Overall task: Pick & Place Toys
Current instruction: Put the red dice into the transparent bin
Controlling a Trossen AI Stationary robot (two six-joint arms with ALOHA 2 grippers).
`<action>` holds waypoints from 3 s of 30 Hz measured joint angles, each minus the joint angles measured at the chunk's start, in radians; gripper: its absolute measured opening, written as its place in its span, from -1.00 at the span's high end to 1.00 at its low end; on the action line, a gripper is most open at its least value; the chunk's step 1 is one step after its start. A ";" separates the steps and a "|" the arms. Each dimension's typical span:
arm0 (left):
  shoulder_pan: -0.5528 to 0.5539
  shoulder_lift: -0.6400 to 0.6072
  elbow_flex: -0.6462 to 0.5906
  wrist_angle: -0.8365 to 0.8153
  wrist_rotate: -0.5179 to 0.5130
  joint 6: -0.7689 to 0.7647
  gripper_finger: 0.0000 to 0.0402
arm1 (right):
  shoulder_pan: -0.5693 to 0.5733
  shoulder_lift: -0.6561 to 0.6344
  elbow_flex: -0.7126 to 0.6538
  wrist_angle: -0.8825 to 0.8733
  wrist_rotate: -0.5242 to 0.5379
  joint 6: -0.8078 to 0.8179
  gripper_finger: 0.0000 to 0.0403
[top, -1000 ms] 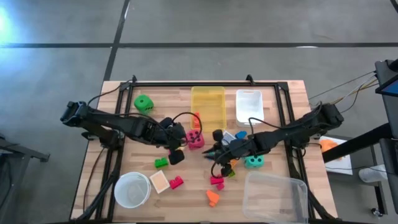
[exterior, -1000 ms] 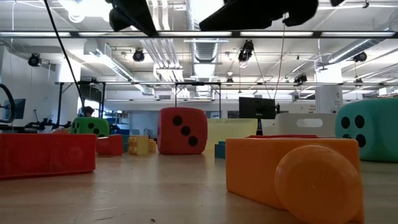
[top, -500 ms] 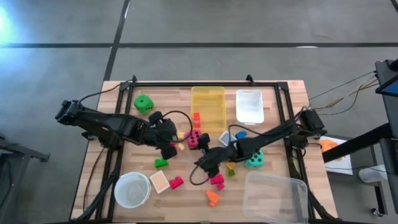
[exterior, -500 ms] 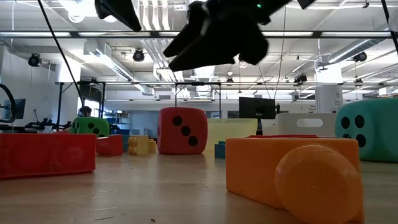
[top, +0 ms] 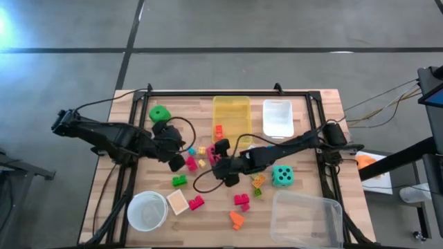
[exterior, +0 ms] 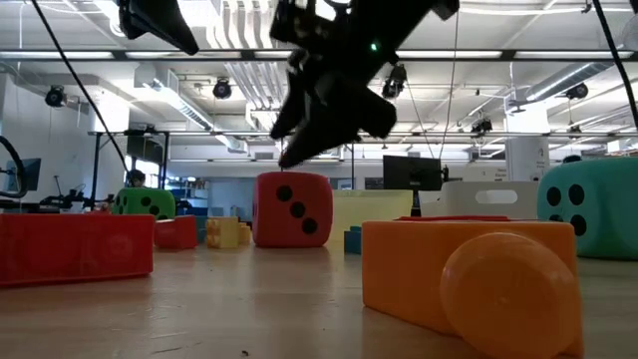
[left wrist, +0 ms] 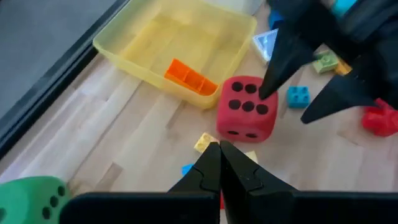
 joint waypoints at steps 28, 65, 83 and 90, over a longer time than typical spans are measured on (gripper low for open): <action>0.000 -0.120 -0.214 0.221 0.108 0.153 1.00 | -0.096 0.141 -0.006 0.022 0.033 -0.062 -0.77; 0.001 -0.120 -0.214 0.193 0.108 0.152 1.00 | 0.001 -0.005 -0.019 -0.129 0.087 0.319 0.42; 0.001 -0.121 -0.214 0.193 0.108 0.150 1.00 | 0.192 -0.355 -0.017 -0.430 0.085 0.608 0.51; 0.001 -0.121 -0.214 0.193 0.108 0.149 1.00 | 0.324 -0.479 -0.015 -0.552 0.007 0.709 0.53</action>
